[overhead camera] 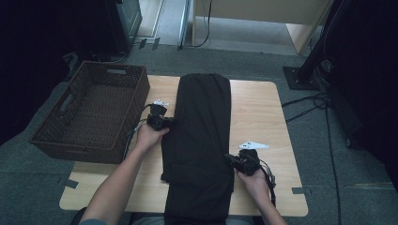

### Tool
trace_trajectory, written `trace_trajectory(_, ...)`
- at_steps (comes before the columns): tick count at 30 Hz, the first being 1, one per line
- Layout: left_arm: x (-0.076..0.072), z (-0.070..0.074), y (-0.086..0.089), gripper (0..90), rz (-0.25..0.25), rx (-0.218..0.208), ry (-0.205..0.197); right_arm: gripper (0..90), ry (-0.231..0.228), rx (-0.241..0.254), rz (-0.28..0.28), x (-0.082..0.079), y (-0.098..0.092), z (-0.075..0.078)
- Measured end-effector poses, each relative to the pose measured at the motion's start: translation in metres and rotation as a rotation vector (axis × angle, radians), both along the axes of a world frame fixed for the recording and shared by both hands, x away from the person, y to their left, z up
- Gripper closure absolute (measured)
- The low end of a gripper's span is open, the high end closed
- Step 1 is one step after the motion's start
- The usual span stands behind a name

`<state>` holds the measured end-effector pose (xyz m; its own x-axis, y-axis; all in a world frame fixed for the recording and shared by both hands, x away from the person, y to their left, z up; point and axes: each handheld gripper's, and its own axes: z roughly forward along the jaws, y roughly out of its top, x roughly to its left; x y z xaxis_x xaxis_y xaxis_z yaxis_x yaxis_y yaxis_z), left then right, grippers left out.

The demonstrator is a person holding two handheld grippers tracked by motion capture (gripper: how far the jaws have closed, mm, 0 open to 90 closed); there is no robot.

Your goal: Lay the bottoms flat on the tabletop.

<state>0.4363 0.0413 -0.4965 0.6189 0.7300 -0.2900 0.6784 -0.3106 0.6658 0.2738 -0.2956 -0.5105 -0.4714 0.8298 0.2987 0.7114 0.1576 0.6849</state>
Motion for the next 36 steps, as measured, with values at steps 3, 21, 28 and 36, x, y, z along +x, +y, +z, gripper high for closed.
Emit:
trace_trajectory(3,-0.016,0.002,0.004,89.2,-0.021,0.009,-0.019,89.0,0.023,-0.005,0.023,-0.006,0.000,0.001)
trace_trajectory(21,-0.045,-0.001,0.017,87.8,0.009,-0.043,-0.029,49.6,-0.133,-0.067,-0.123,0.066,-0.007,0.004)
trace_trajectory(28,-0.047,-0.002,0.018,87.0,0.023,-0.067,-0.023,50.8,-0.112,-0.108,-0.124,0.088,0.009,-0.007)
trace_trajectory(36,-0.047,-0.002,0.025,86.8,0.040,-0.067,-0.010,86.9,-0.155,-0.187,-0.090,0.089,0.021,-0.008)
